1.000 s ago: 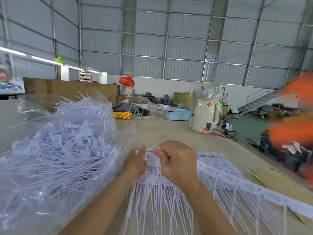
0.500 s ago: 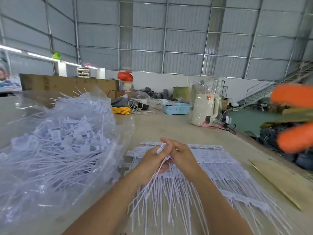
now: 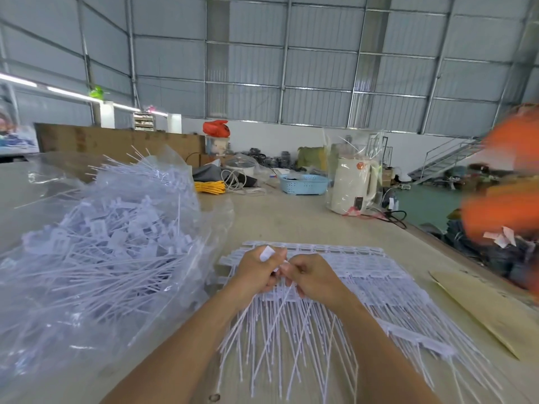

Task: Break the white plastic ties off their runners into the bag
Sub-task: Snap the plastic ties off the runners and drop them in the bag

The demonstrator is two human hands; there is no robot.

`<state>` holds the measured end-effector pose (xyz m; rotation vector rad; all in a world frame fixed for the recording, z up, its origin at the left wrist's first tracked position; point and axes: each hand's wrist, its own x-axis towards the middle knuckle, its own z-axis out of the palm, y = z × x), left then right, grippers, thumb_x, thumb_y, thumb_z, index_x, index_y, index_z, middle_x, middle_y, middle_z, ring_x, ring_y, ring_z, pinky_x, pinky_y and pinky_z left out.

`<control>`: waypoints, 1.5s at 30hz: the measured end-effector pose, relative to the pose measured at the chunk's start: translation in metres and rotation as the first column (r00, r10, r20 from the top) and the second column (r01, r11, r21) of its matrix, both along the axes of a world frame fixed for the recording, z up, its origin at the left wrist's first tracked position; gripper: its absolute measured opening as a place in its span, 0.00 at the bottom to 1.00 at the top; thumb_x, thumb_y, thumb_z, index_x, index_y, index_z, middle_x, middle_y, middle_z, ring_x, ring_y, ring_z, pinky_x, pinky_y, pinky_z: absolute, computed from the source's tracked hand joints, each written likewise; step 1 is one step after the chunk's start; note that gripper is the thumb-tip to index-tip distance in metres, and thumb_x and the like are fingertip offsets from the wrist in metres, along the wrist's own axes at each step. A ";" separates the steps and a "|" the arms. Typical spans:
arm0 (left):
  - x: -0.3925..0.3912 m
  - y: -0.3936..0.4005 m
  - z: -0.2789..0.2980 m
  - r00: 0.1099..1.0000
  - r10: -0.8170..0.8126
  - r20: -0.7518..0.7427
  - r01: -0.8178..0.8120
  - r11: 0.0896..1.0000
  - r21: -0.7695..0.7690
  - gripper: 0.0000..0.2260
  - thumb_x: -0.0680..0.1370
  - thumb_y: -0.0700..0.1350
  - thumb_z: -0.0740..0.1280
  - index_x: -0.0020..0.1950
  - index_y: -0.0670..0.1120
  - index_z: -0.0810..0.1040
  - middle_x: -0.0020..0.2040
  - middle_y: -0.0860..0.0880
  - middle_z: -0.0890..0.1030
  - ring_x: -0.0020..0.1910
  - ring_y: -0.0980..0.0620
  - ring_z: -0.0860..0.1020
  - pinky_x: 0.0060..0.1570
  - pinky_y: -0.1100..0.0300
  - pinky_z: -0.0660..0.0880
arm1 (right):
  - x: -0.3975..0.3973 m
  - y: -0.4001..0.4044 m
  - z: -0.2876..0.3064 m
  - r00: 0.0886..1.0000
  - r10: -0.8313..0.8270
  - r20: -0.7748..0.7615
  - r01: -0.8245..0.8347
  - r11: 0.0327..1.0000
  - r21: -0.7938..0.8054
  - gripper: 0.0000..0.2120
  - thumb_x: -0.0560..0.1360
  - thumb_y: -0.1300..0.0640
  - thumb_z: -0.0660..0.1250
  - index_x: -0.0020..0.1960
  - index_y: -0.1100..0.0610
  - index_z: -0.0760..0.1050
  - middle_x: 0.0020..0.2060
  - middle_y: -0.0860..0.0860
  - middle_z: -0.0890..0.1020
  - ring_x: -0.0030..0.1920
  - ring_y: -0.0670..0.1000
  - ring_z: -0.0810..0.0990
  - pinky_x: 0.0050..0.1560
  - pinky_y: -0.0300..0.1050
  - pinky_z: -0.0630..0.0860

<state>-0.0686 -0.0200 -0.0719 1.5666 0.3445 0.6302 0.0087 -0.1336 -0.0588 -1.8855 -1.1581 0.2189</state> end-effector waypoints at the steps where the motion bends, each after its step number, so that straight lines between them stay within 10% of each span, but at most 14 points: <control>1: 0.000 -0.001 0.000 1.000 0.018 -0.014 -0.018 1.000 -0.004 0.12 0.79 0.48 0.66 0.39 0.42 0.73 0.28 0.46 0.71 0.18 0.57 0.62 0.20 0.69 0.58 | -0.001 0.002 -0.001 0.999 -0.027 0.048 0.026 1.000 0.006 0.15 0.78 0.57 0.63 0.34 0.60 0.77 0.28 0.53 0.78 0.24 0.44 0.72 0.32 0.39 0.69; 6: 0.004 -0.006 0.005 0.993 0.105 -0.057 -0.107 0.994 -0.034 0.13 0.79 0.47 0.65 0.38 0.42 0.71 0.28 0.45 0.70 0.17 0.57 0.62 0.19 0.69 0.57 | -0.005 0.010 -0.001 0.943 -0.246 0.223 0.245 0.969 0.034 0.22 0.74 0.58 0.66 0.23 0.49 0.66 0.23 0.47 0.69 0.30 0.51 0.70 0.33 0.42 0.64; 12: 0.004 0.014 0.007 0.965 0.242 -0.098 -0.259 0.934 -0.244 0.12 0.80 0.42 0.62 0.37 0.43 0.69 0.22 0.48 0.67 0.13 0.58 0.59 0.17 0.72 0.55 | -0.019 0.003 0.020 0.701 -0.291 0.651 0.248 0.955 0.160 0.10 0.75 0.54 0.62 0.35 0.54 0.74 0.35 0.51 0.79 0.37 0.56 0.78 0.32 0.41 0.66; 15: -0.010 0.018 0.021 0.956 0.277 -0.100 -0.290 0.946 -0.144 0.12 0.81 0.44 0.62 0.38 0.44 0.68 0.23 0.48 0.67 0.14 0.58 0.60 0.17 0.71 0.56 | -0.020 0.003 0.025 0.708 -0.426 0.563 0.185 0.882 0.433 0.12 0.73 0.56 0.65 0.31 0.53 0.69 0.27 0.48 0.71 0.28 0.56 0.73 0.28 0.41 0.62; 20: -0.039 -0.056 0.101 0.982 -0.066 0.178 0.027 0.977 0.209 0.08 0.79 0.47 0.65 0.44 0.43 0.75 0.30 0.50 0.74 0.20 0.58 0.65 0.21 0.70 0.61 | 0.007 -0.002 0.005 0.811 -0.473 0.345 0.369 0.870 0.327 0.13 0.76 0.55 0.66 0.34 0.59 0.73 0.28 0.55 0.74 0.32 0.59 0.71 0.31 0.45 0.62; 25: -0.112 -0.027 0.183 0.860 0.187 0.474 -0.452 0.710 0.540 0.04 0.78 0.47 0.66 0.50 0.48 0.74 0.31 0.53 0.78 0.24 0.64 0.73 0.25 0.72 0.68 | 0.011 -0.002 0.004 0.860 -0.428 0.276 0.314 0.872 0.376 0.14 0.76 0.57 0.66 0.32 0.57 0.74 0.25 0.56 0.73 0.30 0.59 0.70 0.31 0.47 0.66; 29: -0.147 0.047 0.178 0.819 0.562 0.116 -0.427 0.462 0.777 0.15 0.77 0.53 0.67 0.58 0.46 0.71 0.33 0.54 0.80 0.27 0.59 0.75 0.28 0.65 0.71 | 0.006 0.002 0.001 0.866 -0.366 0.340 0.259 0.911 0.321 0.13 0.77 0.55 0.65 0.37 0.63 0.76 0.30 0.61 0.76 0.32 0.61 0.71 0.33 0.48 0.66; 36: -0.143 0.104 0.103 0.764 0.480 -0.432 0.163 0.505 0.848 0.10 0.76 0.52 0.68 0.50 0.47 0.81 0.50 0.50 0.79 0.46 0.53 0.75 0.52 0.57 0.72 | 0.008 0.003 -0.001 0.891 -0.347 0.292 0.256 0.916 0.308 0.14 0.77 0.54 0.65 0.37 0.62 0.76 0.30 0.60 0.77 0.34 0.62 0.73 0.34 0.49 0.70; 39: -0.134 0.101 0.107 0.763 0.602 -0.235 -0.047 0.415 0.908 0.16 0.74 0.54 0.70 0.55 0.45 0.80 0.58 0.43 0.77 0.56 0.45 0.75 0.58 0.51 0.71 | 0.012 0.003 -0.002 0.929 -0.281 0.240 0.207 0.934 0.292 0.12 0.77 0.53 0.65 0.38 0.59 0.77 0.33 0.59 0.79 0.37 0.60 0.76 0.39 0.51 0.72; 42: -0.115 0.060 0.120 0.775 0.533 0.339 -0.533 0.264 0.804 0.12 0.76 0.53 0.69 0.51 0.45 0.78 0.53 0.44 0.78 0.50 0.50 0.76 0.48 0.61 0.72 | 0.009 0.004 0.001 0.953 -0.241 0.182 0.177 0.934 0.310 0.09 0.76 0.51 0.65 0.42 0.54 0.80 0.40 0.51 0.81 0.43 0.52 0.77 0.44 0.46 0.71; 45: -0.076 -0.006 0.112 0.860 0.170 0.480 -0.498 0.476 0.725 0.06 0.76 0.53 0.65 0.44 0.51 0.75 0.41 0.55 0.78 0.40 0.59 0.76 0.38 0.73 0.70 | 0.008 0.002 0.005 0.963 -0.205 0.175 0.148 0.945 0.291 0.07 0.77 0.49 0.64 0.44 0.49 0.80 0.38 0.46 0.80 0.41 0.47 0.77 0.42 0.42 0.69</control>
